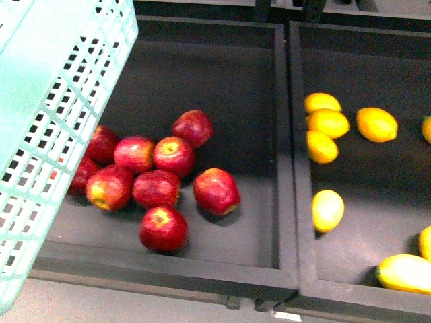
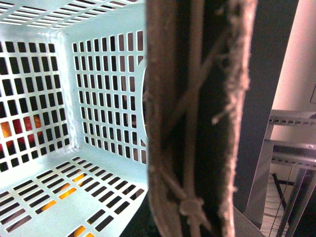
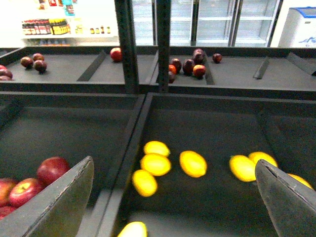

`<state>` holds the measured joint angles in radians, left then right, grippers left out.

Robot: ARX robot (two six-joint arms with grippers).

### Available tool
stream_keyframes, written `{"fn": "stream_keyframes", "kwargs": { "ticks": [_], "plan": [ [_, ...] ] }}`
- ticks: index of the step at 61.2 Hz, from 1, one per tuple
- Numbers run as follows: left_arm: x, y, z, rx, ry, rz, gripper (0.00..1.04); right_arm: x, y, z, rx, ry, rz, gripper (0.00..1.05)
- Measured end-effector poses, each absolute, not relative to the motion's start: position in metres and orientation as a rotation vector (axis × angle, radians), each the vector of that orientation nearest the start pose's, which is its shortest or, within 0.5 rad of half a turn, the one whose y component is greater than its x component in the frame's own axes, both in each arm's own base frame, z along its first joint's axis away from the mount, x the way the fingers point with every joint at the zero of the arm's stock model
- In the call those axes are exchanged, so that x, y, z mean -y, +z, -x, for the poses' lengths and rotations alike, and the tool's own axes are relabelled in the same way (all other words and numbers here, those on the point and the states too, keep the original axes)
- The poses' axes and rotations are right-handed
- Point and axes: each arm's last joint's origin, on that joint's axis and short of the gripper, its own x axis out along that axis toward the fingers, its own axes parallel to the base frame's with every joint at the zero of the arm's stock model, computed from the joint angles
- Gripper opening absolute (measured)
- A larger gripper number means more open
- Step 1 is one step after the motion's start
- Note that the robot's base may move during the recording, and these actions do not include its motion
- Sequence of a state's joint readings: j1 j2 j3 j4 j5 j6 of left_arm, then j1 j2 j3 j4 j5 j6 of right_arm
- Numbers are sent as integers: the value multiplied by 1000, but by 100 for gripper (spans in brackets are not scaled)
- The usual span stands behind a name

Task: Pick lemon and mango into basket

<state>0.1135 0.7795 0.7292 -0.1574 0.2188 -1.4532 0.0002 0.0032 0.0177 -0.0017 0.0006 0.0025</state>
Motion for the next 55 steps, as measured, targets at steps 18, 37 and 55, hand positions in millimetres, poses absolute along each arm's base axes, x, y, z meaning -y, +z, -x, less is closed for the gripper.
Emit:
{"fn": "stream_keyframes", "kwargs": {
  "ticks": [18,37,55],
  "plan": [
    [-13,317,-173,-246,61,1481,5,0,169,-97,12,0,-2,96],
    [-14,316,-175,-243,74,1481,5,0,169,-97,12,4,-2,96],
    [-1,320,-187,-663,87,1051,5,0,169,-97,12,3,-3,96]
  ]
}}
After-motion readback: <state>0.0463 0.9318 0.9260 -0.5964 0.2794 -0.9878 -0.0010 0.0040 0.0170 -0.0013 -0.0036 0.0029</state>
